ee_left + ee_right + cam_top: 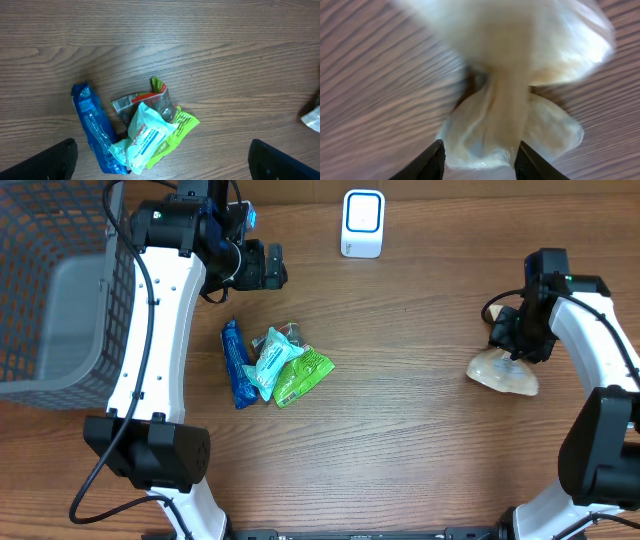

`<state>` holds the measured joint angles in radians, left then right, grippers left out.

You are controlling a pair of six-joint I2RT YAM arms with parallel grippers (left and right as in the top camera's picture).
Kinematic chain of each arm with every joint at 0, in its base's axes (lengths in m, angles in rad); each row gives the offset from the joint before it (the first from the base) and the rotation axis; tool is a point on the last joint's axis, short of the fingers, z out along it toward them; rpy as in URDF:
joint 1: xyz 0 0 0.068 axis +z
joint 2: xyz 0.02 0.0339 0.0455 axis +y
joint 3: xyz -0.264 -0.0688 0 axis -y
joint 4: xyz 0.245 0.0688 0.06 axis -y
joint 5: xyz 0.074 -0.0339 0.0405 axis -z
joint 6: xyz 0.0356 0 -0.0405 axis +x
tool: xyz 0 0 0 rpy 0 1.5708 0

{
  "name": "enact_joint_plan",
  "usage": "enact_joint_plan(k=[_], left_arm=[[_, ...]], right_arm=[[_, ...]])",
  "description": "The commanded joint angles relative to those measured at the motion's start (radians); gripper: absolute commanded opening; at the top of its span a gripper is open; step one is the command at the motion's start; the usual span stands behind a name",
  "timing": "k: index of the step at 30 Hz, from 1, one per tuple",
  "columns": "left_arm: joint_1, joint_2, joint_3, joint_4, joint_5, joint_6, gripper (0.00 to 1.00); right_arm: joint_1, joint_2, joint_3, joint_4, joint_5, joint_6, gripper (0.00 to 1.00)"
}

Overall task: Scan the item barcode
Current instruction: 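Move the right gripper left over the light-blue wipes pack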

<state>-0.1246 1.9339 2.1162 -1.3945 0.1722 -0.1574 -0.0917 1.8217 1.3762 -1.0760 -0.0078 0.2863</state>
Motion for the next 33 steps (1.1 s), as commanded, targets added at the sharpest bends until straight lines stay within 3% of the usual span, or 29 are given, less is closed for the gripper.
enact_joint_plan(k=[1, 6, 17, 26, 27, 29, 33], left_arm=[[-0.002, 0.010, -0.003, 0.001, 0.004, 0.000, 1.00], [-0.002, 0.010, -0.003, 0.000, 0.004, 0.000, 1.00], [-0.002, 0.010, -0.003, 0.001, 0.004, 0.000, 1.00], [-0.002, 0.010, -0.002, -0.006, 0.009, 0.010, 1.00], [-0.002, 0.009, 0.001, -0.008, 0.009, 0.029, 0.98], [0.004, 0.009, 0.025, -0.040, 0.009, 0.034, 0.84], [0.026, 0.005, 0.153, -0.140, -0.010, 0.017, 0.76]], right_arm=[[-0.001, -0.008, 0.093, -0.021, -0.179, -0.040, 0.47], [0.036, -0.008, 0.171, -0.048, -0.456, -0.112, 0.47], [0.073, -0.008, 0.186, -0.042, -0.526, -0.025, 0.49], [0.222, -0.008, 0.186, -0.049, -0.537, 0.011, 0.49], [0.238, -0.008, 0.185, -0.044, -0.536, 0.027, 0.49], [0.275, -0.008, 0.185, -0.031, -0.536, 0.044, 0.49], [0.348, -0.008, 0.186, 0.009, -0.534, 0.091, 0.49]])
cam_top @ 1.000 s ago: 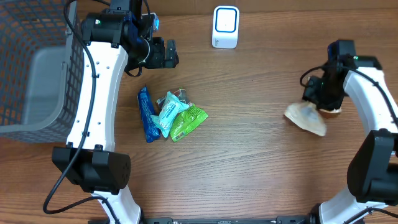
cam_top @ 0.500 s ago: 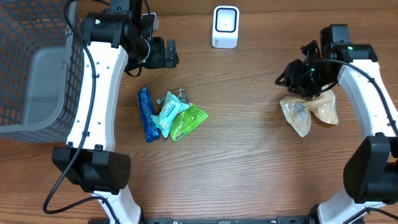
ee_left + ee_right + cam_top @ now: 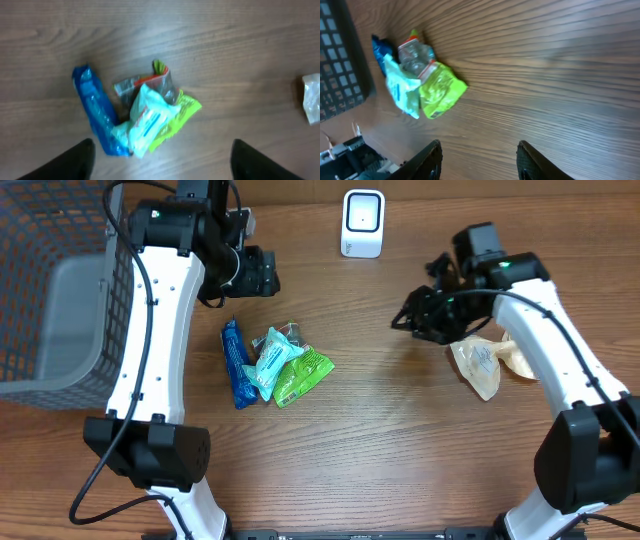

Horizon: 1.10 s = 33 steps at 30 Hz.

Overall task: Scan the item barcode
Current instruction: 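Move the right gripper left over the light-blue wipes pack, then grasp the light-blue wipes pack with the right gripper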

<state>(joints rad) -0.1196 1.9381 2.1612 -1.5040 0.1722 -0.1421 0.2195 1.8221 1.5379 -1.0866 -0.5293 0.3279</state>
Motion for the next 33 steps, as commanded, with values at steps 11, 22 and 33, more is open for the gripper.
enact_joint_plan(k=[11, 22, 33], left_arm=[[0.115, -0.051, 0.504, -0.185, -0.183, -0.140, 0.96], [0.139, -0.053, 0.478, -0.185, -0.230, -0.139, 1.00], [0.138, -0.053, 0.478, -0.185, -0.224, -0.139, 1.00]], right_arm=[[0.295, -0.008, 0.024, 0.204, 0.234, 0.274, 0.55], [0.550, 0.009, 0.024, 0.399, 0.533, 0.514, 0.80], [0.605, 0.173, 0.024, 0.531, 0.451, 0.612, 0.80]])
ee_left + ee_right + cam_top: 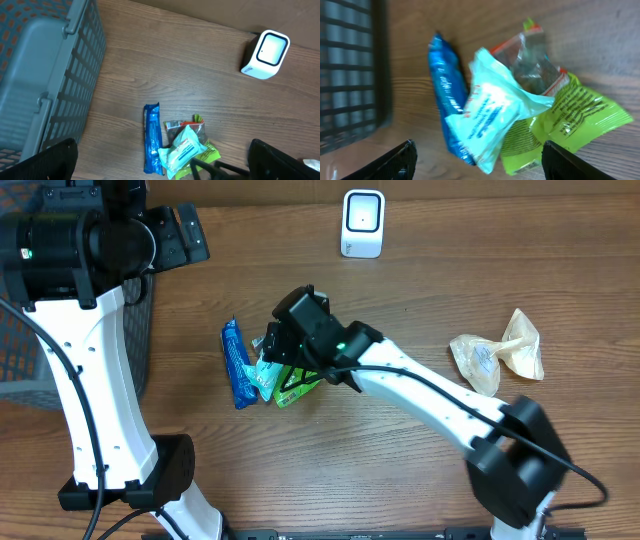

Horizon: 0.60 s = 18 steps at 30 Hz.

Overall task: Scan the item barcode
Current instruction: 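Grasp the light-blue wipes pack with the right gripper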

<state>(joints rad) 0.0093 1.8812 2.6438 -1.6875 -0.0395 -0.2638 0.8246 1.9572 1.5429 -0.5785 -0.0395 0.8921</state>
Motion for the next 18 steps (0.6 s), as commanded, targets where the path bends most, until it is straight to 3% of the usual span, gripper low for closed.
enact_joint_plan(k=[1, 8, 18], left_arm=[[0.009, 0.003, -0.005, -0.002, -0.013, -0.018, 1.00], [0.009, 0.003, -0.005, -0.002, -0.013, -0.018, 1.00], [0.009, 0.003, -0.006, -0.002, -0.013, -0.018, 1.00]], right_arm=[[0.000, 0.052, 0.019, 0.037, -0.062, 0.048, 0.80], [0.001, 0.127, 0.019, 0.059, -0.113, 0.048, 0.79], [0.001, 0.153, 0.016, 0.077, -0.100, 0.026, 0.67]])
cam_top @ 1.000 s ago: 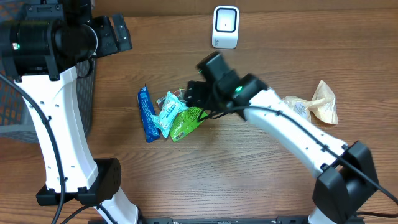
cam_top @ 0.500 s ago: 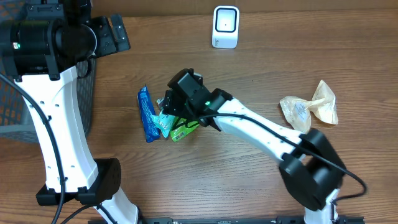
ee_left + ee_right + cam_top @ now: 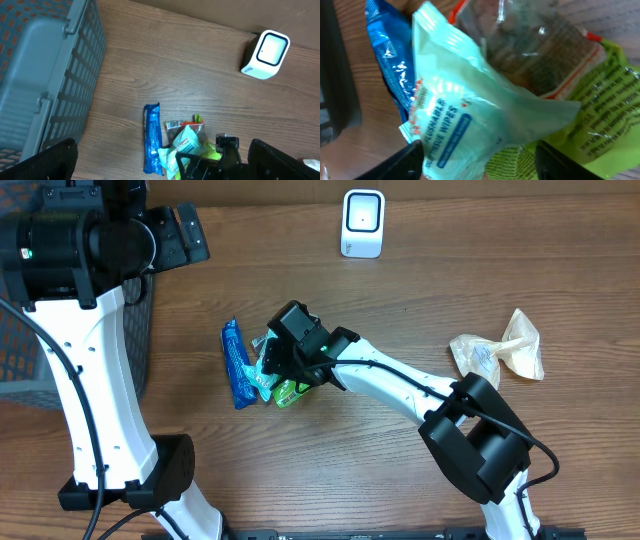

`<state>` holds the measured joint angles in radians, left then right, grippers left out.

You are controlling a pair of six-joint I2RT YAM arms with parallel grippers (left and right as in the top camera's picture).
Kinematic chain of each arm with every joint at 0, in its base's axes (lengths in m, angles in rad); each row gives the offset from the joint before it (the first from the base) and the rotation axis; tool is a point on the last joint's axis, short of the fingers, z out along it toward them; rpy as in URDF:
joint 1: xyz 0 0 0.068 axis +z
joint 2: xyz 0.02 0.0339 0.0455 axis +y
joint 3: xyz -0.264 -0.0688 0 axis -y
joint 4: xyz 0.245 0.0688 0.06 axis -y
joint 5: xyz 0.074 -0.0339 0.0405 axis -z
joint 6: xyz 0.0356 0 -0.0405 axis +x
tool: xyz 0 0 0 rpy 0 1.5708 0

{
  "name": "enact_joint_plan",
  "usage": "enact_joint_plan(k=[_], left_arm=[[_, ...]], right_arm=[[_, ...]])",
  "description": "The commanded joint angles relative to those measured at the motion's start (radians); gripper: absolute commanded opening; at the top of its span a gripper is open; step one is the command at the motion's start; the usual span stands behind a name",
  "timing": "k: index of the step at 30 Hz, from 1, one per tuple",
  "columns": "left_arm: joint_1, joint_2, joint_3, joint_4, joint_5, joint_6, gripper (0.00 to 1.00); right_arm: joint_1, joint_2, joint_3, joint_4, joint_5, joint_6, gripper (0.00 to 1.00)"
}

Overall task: Scan the item barcode
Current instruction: 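Grasp the light-blue wipes pack with the right gripper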

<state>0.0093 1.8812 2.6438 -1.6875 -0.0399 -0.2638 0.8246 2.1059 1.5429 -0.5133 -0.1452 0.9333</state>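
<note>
A pile of packets lies left of the table's middle: a blue packet (image 3: pixel 234 363), a mint tissue-wipes pack (image 3: pixel 465 110), a clear red-edged packet (image 3: pixel 535 55) and a green packet (image 3: pixel 600 115). My right gripper (image 3: pixel 480 167) is low over the pile and open, its fingers (image 3: pixel 412 160) either side of the mint pack. The white scanner (image 3: pixel 362 223) stands at the back. Raised high at the back left, my left gripper (image 3: pixel 162 170) is open and holds nothing.
A grey mesh basket (image 3: pixel 45 65) stands at the far left, partly behind my left arm. A crumpled beige bag (image 3: pixel 497 350) lies on the wood at the right.
My right gripper has come down closer to the pile, and the mint pack now fills its view. The left arm and the packets have not moved.
My right gripper was at the beige bag on the right, the bag between its fingers, while the left hung open over the pile. Then the right had left the bag and moved toward the middle. Later the left was raised back left and the right reached the pile.
</note>
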Motion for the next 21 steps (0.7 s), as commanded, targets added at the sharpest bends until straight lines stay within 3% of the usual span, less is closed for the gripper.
enact_joint_plan(k=[1, 21], left_arm=[[0.009, 0.003, -0.006, -0.002, -0.012, -0.018, 1.00], [0.009, 0.003, -0.006, -0.002, 0.011, -0.018, 1.00]], right_arm=[[0.001, 0.004, 0.016, 0.010, 0.015, -0.021, 0.66], [0.022, 0.032, 0.016, -0.109, 0.148, -0.100, 0.15]])
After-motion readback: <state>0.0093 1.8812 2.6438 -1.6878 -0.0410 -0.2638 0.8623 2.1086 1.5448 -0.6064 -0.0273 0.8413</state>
